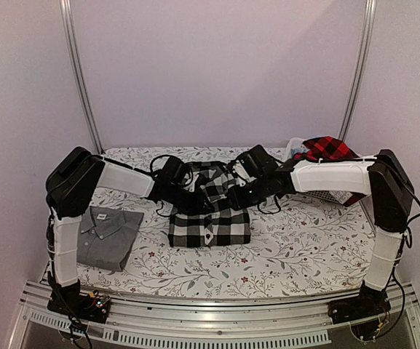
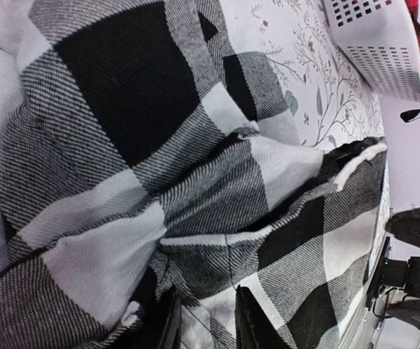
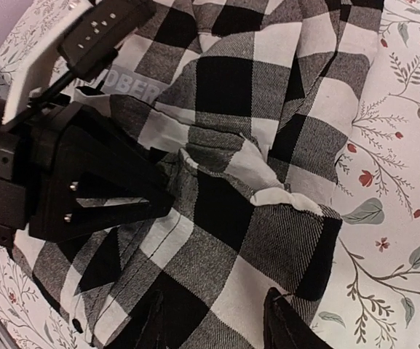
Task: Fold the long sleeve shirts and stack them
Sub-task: Smooth out the 2/3-rectangle-folded shirt at the center of the board.
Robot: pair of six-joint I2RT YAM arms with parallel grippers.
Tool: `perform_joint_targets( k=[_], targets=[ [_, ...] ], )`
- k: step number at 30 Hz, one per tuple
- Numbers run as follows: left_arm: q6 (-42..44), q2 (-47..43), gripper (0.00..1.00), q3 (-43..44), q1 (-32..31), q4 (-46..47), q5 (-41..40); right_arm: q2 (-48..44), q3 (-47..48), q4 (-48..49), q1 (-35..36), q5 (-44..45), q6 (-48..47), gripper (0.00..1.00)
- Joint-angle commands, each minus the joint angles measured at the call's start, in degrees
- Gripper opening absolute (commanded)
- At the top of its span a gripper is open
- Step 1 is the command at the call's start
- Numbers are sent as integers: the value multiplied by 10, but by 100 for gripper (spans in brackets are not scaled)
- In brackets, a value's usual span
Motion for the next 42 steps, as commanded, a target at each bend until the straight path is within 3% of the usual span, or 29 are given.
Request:
perform_joint_targets(
  k=[1,10,17,24,31,42],
  targets=[
    [15,24,26,1,12,-16,-16,67,19,12,-18,10,10,45],
    [30,19,26,-4,20,-23,-23,181,115,-24,-47,12,29,44],
    [36,12,26,-8,24,-23,-22,75,59,-55,-35,102,22,47],
    [36,12,26,-14,30,-16,-14,2,41,-65,38,132,18,53],
    [35,19,26,-7,32,-13,-5,81,92,-84,107,138,38,54],
    [38,25,26,-4,33,-16,-2,167,104,-121,141,158,65,55]
  ],
)
